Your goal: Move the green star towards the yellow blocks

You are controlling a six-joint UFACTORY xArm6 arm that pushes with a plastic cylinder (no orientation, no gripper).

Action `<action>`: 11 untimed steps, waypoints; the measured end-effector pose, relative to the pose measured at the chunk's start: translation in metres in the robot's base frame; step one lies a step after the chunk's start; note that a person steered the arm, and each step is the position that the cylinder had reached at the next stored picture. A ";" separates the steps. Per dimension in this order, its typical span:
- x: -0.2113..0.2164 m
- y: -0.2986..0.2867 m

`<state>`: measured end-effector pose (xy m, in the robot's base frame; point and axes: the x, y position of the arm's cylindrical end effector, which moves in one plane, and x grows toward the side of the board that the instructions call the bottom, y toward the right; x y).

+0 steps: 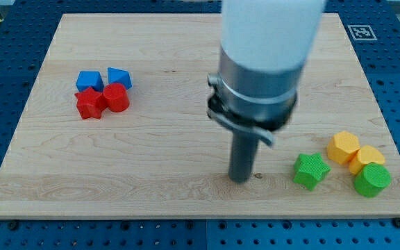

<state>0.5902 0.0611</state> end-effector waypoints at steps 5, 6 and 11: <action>0.006 0.135; 0.007 0.100; -0.016 0.085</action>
